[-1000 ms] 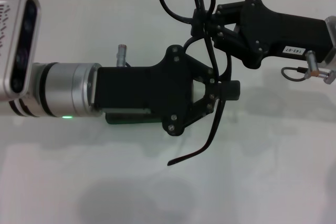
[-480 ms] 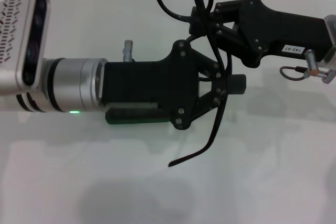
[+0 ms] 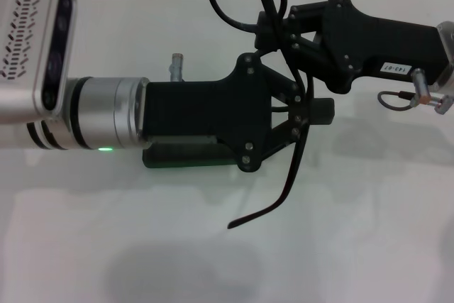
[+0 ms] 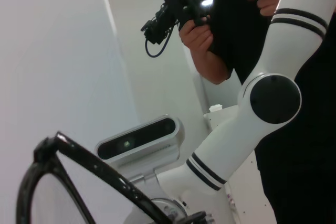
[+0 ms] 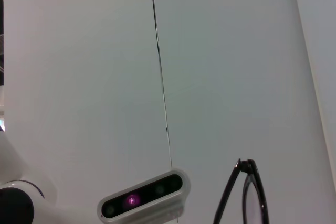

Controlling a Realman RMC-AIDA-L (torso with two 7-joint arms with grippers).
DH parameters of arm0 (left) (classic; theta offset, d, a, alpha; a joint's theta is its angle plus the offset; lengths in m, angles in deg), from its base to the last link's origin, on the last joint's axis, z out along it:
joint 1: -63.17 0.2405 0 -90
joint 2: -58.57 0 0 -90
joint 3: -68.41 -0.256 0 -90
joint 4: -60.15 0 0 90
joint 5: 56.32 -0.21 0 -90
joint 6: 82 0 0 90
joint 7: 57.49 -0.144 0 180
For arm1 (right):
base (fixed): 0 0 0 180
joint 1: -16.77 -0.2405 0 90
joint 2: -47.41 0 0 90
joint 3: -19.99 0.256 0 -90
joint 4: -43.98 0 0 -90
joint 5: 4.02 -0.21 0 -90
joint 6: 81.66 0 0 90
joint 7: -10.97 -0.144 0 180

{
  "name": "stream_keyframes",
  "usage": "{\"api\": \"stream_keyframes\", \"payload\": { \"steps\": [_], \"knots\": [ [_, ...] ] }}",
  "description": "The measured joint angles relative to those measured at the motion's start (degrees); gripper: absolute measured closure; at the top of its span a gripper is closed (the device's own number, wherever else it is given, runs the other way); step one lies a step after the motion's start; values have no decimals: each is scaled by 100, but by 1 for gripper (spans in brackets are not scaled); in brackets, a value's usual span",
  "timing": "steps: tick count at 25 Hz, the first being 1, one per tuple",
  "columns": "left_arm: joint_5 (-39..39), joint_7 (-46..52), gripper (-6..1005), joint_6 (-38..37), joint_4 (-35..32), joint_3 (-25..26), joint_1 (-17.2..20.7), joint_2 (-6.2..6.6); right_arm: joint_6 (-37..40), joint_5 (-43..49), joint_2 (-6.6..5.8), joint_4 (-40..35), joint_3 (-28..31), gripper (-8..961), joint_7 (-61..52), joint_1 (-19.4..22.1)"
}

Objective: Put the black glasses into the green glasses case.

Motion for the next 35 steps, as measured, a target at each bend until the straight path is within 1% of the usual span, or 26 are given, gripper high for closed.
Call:
{"api": "stream_keyframes", "payload": {
  "steps": [5, 10, 14, 15, 16, 20, 25, 27, 30, 35],
  "knots": [
    [32, 8, 1000, 11, -1, -3, 9, 2, -17, -1, 0, -10, 1, 856, 0, 29],
    [151, 9, 1000, -20, -33, -11, 94, 23, -63, -1, -1, -48, 42, 857, 46, 79],
    [156, 8, 1000, -25, -71, -3, 190, 35, -205, 0, -31, -79, 51, 857, 88, 151],
    [156, 8, 1000, -26, -75, 5, 204, 39, -314, 5, -60, -127, 53, 857, 121, 247],
    [157, 8, 1000, -27, -84, 26, 225, 50, -314, 5, -60, -127, 53, 857, 121, 247],
    [121, 8, 1000, -15, -260, 163, 392, 112, -283, 13, -91, -411, 53, 857, 4, 506],
    [109, -38, 1000, -7, -429, 264, 579, 235, -209, -25, -96, -710, 59, 857, -324, 664],
    [113, -51, 1000, 2, -494, 294, 665, 262, -157, -80, -102, -740, 61, 857, -420, 676],
    [31, -82, 1000, 29, -509, 469, 760, 269, -82, -198, -116, -742, 67, 857, -563, 667],
    [-287, -124, 1000, 146, -444, 633, 801, 221, -107, -437, -102, -715, 71, 857, -911, 563]
  ]
}}
